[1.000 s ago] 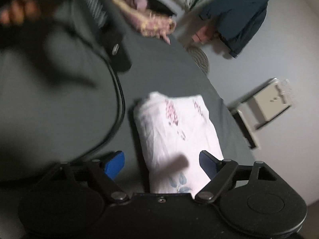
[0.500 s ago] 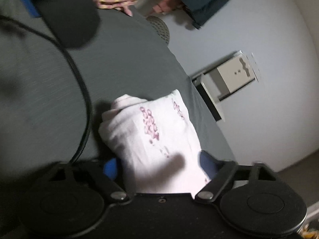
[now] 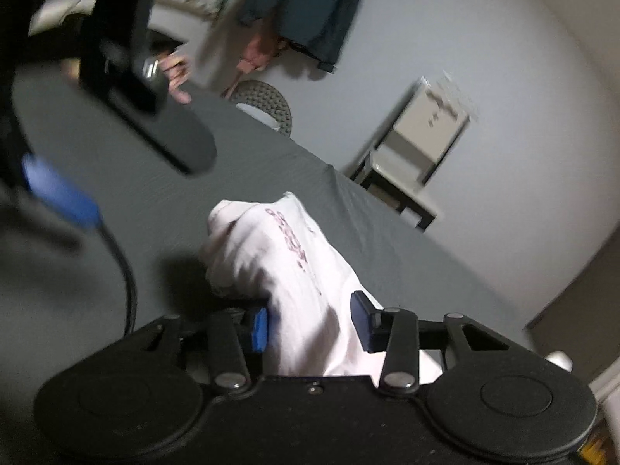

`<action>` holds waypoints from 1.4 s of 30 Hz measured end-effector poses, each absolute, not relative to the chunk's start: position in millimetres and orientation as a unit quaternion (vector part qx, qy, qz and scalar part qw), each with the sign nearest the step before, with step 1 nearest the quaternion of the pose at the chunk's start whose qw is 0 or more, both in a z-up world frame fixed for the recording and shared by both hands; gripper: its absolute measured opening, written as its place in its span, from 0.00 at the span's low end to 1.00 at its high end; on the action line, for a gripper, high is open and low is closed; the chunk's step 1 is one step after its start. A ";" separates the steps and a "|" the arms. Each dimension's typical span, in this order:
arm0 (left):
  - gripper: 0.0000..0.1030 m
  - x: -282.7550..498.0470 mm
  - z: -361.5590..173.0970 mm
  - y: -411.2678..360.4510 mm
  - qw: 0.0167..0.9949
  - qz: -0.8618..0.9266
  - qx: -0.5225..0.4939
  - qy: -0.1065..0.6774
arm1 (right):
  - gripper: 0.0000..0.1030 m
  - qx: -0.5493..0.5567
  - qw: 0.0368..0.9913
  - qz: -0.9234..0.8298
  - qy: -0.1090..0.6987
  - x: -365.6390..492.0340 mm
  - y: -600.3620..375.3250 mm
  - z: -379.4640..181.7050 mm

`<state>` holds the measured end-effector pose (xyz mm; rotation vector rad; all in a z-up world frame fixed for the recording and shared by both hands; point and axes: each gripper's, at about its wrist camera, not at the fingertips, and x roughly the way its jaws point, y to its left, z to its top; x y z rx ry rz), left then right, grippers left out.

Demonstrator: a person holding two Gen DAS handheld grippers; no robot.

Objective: Fold clothes

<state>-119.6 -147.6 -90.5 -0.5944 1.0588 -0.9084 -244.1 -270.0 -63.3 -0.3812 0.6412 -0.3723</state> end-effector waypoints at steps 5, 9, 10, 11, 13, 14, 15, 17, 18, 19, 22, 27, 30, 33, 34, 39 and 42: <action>1.00 -94.1 -97.8 -188.4 0.698 -0.399 -0.282 0.523 | 0.40 -0.111 0.929 -0.181 0.303 -257.9 -303.8 -47.3; 1.00 -71.6 -113.8 -218.4 0.641 -0.393 -0.327 0.572 | 0.41 -0.089 0.933 -0.177 0.301 -262.4 -322.1 -44.8; 1.00 -69.1 -116.0 -226.6 0.634 -0.393 -0.324 0.582 | 0.41 -0.086 0.933 -0.177 0.301 -262.4 -324.7 -44.2; 1.00 -66.5 -118.1 -234.9 0.628 -0.393 -0.321 0.591 | 0.41 -0.083 0.934 -0.178 0.300 -262.0 -327.5 -43.5; 1.00 -62.9 -119.9 -252.2 0.619 -0.396 -0.306 0.605 | 0.41 -0.074 0.934 -0.179 0.299 -258.5 -335.3 -41.8; 1.00 -62.6 -119.7 -259.0 0.617 -0.398 -0.299 0.610 | 0.41 -0.068 0.934 -0.181 0.300 -254.1 -341.3 -40.6; 1.00 -63.3 -120.3 -264.7 0.611 -0.399 -0.299 0.614 | 0.42 -0.059 0.935 -0.182 0.300 -253.7 -346.0 -39.7; 1.00 -64.7 -122.1 -276.3 0.600 -0.399 -0.302 0.624 | 0.43 -0.041 0.935 -0.181 0.301 -256.6 -353.2 -38.8; 1.00 -65.3 -123.3 -282.3 0.594 -0.399 -0.303 0.630 | 0.43 -0.037 0.936 -0.180 0.301 -257.1 -355.9 -38.9; 1.00 -67.1 -124.0 -287.5 0.590 -0.399 -0.302 0.634 | 0.44 -0.034 0.936 -0.179 0.301 -257.2 -358.6 -38.8; 1.00 -72.8 -124.7 -300.6 0.581 -0.400 -0.297 0.644 | 0.44 -0.044 0.939 -0.159 0.303 -259.6 -355.7 -39.6; 1.00 -71.7 -120.1 -302.0 0.584 -0.403 -0.276 0.648 | 0.47 -0.078 0.942 -0.120 0.303 -262.6 -344.2 -43.1; 1.00 -65.0 -120.3 -293.8 0.579 -0.408 -0.283 0.647 | 0.48 -0.107 0.943 -0.085 0.305 -262.0 -331.2 -46.6; 1.00 -55.6 -124.2 -289.1 0.570 -0.405 -0.308 0.646 | 0.53 -0.133 0.941 -0.052 0.308 -260.5 -314.1 -52.6; 1.00 -53.6 -125.9 -288.5 0.565 -0.405 -0.318 0.645 | 0.54 -0.146 0.938 -0.042 0.310 -259.3 -308.0 -55.4; 1.00 -56.5 -135.8 -294.4 0.552 -0.408 -0.318 0.654 | 0.57 -0.197 0.923 0.001 0.331 -254.1 -282.5 -71.8; 1.00 -62.2 -136.1 -304.4 0.554 -0.425 -0.292 0.653 | 0.59 -0.216 0.918 0.001 0.332 -257.3 -276.6 -73.2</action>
